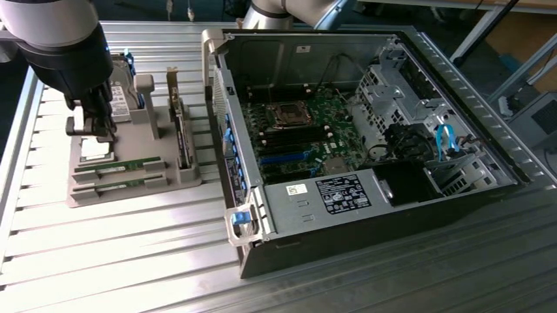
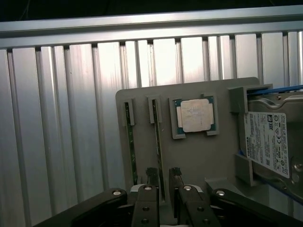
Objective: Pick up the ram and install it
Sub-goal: 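Pick up the ram and move it above insertion slot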
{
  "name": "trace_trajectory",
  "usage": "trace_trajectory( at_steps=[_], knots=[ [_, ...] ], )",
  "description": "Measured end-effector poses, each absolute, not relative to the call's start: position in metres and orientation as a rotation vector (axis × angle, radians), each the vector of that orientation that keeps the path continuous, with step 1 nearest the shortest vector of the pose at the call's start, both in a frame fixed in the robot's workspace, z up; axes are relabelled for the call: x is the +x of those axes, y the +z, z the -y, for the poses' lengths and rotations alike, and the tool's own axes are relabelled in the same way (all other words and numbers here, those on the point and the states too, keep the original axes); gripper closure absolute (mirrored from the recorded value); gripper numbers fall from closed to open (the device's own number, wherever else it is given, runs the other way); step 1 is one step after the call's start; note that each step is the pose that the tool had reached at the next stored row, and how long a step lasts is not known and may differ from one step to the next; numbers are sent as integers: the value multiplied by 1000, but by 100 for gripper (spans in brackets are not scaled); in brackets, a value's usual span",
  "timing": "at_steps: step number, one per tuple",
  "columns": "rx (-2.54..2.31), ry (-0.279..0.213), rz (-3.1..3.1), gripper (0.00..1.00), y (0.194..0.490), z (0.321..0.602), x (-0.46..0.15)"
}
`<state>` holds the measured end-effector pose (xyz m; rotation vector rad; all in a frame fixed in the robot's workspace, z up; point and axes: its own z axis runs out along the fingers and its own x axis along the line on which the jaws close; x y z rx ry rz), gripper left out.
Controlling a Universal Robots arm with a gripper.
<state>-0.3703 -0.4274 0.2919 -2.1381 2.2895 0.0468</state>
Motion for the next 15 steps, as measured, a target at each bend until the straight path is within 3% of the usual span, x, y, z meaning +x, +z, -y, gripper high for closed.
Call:
trace_trajectory(
  at_steps=[15],
  knots=[
    [-2138,47,-2290,76,284,427,-370]
  ],
)
